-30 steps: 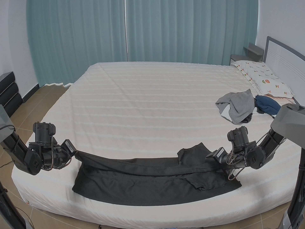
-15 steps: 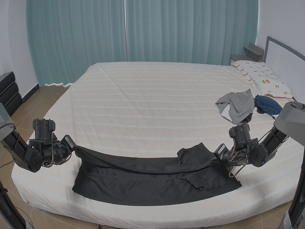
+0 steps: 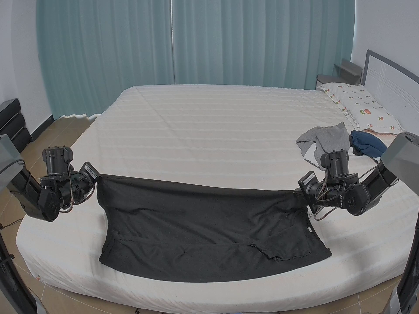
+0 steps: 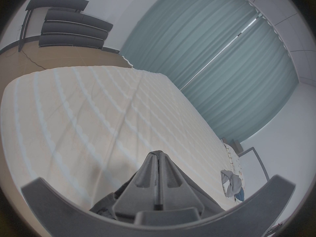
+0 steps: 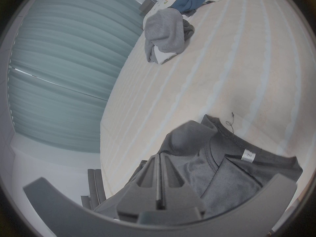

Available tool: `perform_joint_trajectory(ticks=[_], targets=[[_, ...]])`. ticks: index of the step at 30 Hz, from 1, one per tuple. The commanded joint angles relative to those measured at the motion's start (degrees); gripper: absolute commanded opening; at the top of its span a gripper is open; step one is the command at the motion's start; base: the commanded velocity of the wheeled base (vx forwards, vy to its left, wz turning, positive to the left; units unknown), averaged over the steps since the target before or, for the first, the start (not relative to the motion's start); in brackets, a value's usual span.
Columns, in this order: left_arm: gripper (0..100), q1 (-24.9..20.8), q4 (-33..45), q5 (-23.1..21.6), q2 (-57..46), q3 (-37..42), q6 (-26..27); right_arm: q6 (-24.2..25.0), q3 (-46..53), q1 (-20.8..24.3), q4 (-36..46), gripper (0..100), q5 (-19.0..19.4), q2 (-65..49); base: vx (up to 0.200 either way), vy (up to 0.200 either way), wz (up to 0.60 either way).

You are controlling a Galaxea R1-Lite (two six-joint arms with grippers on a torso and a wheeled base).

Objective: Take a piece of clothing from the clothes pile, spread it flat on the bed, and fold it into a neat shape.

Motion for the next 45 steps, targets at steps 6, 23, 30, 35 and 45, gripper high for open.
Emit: perform_joint_trajectory(ticks=[6,23,30,35,45], targets=[[0,0.8,-6.7,-0.9,6.0,11.9,12.3,-6.7,7.8,1.0,-1.0,0,0.4,0.0,0.000,0.000,0.00],[0,0.1,-8.7,-1.3,5.3,14.7,13.2,-7.7,-0.4,-0.9,5.0,100,4.5,-0.1,0.000,0.000,0.00],[0,0.0,-8.7,-1.4,5.3,14.6,11.0,-18.6,-5.6,-4.0,6.5,100,13.8,0.7,0.000,0.000,0.00],[0,0.1,-8.7,-1.4,5.2,14.5,10.9,-27.4,-13.8,-5.8,11.2,100,16.8,5.0,0.000,0.000,0.00],[0,0.1,-8.7,-1.4,5.2,14.6,10.9,-35.8,-24.5,-5.9,15.4,100,17.5,14.2,0.000,0.000,0.00]])
